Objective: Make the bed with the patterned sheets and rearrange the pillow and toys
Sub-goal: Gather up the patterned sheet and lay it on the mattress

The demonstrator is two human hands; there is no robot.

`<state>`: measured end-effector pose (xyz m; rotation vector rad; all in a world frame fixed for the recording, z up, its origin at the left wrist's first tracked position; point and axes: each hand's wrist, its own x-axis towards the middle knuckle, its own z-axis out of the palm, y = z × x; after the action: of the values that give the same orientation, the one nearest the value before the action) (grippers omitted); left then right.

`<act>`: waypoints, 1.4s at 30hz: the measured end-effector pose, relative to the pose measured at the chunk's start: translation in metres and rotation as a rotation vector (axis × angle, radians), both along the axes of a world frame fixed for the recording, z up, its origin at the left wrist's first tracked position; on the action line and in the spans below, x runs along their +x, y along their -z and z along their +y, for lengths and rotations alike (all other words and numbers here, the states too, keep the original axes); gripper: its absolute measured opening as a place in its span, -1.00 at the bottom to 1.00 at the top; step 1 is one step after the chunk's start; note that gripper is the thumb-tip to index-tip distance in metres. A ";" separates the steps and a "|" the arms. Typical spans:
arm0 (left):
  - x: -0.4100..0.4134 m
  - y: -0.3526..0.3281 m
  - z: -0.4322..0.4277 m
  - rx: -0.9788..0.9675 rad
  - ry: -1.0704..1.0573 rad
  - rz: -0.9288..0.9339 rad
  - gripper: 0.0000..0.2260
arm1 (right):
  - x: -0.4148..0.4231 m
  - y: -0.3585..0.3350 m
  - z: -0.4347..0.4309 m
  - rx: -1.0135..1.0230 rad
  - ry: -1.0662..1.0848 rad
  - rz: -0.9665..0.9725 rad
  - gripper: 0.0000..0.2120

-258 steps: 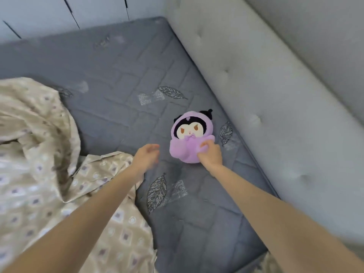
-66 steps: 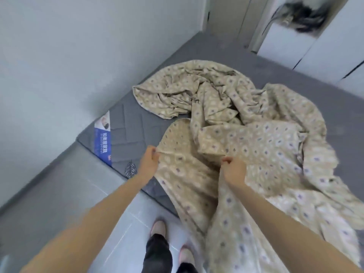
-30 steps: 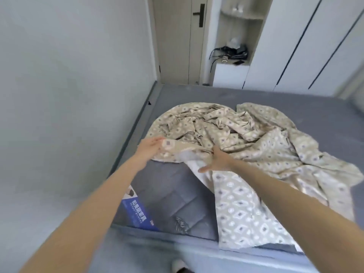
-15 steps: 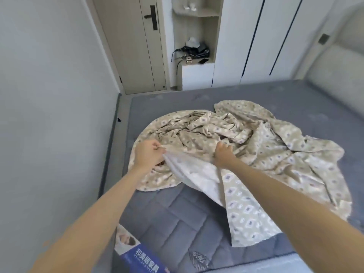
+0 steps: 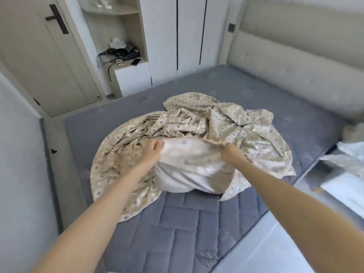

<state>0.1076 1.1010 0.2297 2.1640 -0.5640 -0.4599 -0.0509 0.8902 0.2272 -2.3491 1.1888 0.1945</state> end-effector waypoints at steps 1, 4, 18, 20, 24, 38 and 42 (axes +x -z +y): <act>0.000 0.003 -0.002 -0.013 0.075 0.021 -0.82 | -0.013 0.000 0.006 -0.002 0.020 0.015 -0.79; -0.004 0.000 0.002 0.073 0.438 0.060 -0.46 | -0.055 0.003 0.033 -0.064 0.106 0.056 -0.80; -0.068 0.025 0.049 0.626 1.022 -0.879 -0.77 | -0.200 -0.003 0.192 0.130 0.220 0.136 -0.09; -0.070 0.030 0.053 0.620 1.114 -0.862 -0.81 | -0.210 0.000 0.199 0.214 0.174 0.148 0.00; -0.080 0.035 0.064 0.607 1.229 -0.721 -0.83 | -0.230 0.007 0.214 0.105 0.106 0.452 -0.30; -0.139 0.042 0.094 0.885 1.352 -0.533 -0.50 | -0.298 0.023 0.248 0.229 0.140 0.158 -0.61; -0.139 0.042 0.101 0.995 1.279 -0.780 -0.57 | -0.295 0.037 0.252 0.168 0.121 0.246 -0.68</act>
<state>-0.0312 1.2021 0.1878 2.5537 -2.6622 -0.5869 -0.3458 1.1419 0.1906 -2.1453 1.3677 0.5330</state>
